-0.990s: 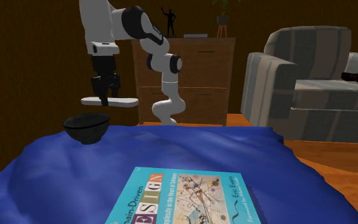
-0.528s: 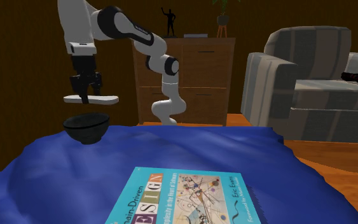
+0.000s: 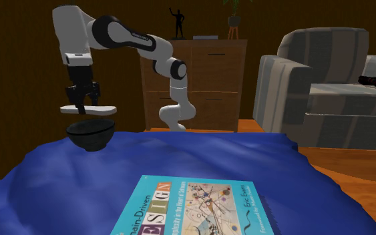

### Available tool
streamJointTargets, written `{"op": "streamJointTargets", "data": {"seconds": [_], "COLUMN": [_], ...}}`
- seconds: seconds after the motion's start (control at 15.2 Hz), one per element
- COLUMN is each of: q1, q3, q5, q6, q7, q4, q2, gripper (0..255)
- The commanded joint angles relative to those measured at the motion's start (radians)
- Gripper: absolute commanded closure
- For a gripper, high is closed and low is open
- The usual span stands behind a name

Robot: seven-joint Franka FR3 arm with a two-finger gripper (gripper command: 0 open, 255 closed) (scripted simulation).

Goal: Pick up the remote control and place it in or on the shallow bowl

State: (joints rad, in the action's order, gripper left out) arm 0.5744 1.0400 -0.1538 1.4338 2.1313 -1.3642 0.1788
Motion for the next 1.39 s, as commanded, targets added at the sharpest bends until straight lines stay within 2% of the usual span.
{"op": "streamJointTargets", "data": {"seconds": [0.0, 0.46, 0.99, 1.06, 1.32], "q1": [-0.019, -0.060, -0.060, -0.060, -0.060], "q3": [0.000, -0.005, -0.005, -0.005, -0.005], "q5": [0.019, 0.065, 0.065, 0.065, 0.065], "q6": [0.036, 0.149, 0.149, 0.149, 0.149], "q7": [-0.010, -0.039, -0.039, -0.039, -0.039], "q4": [-0.047, -0.189, -0.189, -0.189, -0.189], "q2": [-0.021, -0.075, -0.075, -0.075, -0.075], "gripper": [255, 255, 255, 0, 0]}}
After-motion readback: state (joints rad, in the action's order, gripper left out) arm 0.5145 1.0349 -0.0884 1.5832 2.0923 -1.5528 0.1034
